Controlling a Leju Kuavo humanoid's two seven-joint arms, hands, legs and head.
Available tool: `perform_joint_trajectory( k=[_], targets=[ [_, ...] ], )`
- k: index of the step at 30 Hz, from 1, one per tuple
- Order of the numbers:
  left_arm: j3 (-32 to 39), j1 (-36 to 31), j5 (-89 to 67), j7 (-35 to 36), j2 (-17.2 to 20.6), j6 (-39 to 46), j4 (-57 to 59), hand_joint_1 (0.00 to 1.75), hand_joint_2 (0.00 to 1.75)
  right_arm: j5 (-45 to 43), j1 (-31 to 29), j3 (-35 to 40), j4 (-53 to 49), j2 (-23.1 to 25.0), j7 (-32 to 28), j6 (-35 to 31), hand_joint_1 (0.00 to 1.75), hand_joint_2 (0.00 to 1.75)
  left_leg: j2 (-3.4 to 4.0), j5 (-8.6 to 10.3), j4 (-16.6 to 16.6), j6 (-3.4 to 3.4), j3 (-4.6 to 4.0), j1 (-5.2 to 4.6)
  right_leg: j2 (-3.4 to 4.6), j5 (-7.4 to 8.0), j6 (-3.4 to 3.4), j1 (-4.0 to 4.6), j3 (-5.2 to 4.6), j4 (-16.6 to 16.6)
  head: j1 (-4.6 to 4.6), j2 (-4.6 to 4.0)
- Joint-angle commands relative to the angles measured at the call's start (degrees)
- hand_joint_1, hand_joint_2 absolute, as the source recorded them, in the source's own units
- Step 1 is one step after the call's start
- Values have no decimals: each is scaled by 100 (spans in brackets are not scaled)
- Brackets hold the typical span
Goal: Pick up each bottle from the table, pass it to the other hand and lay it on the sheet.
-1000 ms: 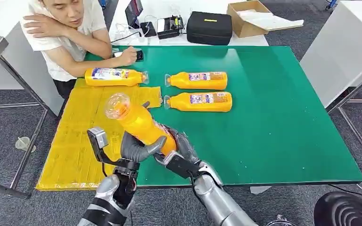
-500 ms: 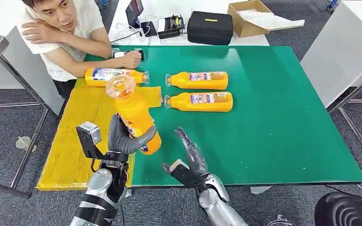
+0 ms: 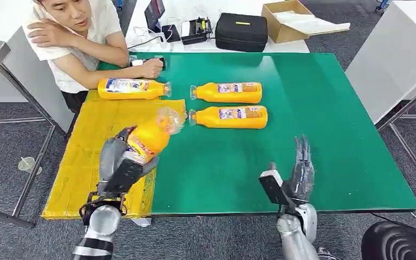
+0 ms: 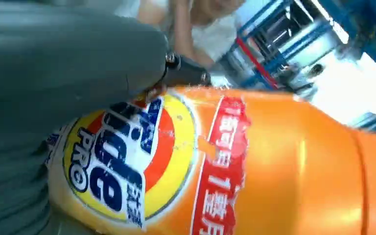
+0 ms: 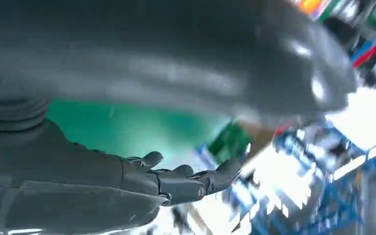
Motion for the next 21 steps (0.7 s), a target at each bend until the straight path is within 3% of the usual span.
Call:
perform_joint_trajectory(
  k=[1,21],
  targets=[
    [-130,-1222,-1440,359,619,162,2600,175,175,767,-528,-108,269,-136,227,-273,0,0,11,3,-8,-2,38,0,-2,3,-29,6,36,-6,0,0],
    [-89,-1202,-1449,341,584,159,2534,175,175,748,-504,-70,302,-156,227,-334,0,0,13,6,2,-2,13,3,2,10,-26,7,14,-1,2,0]
  ],
)
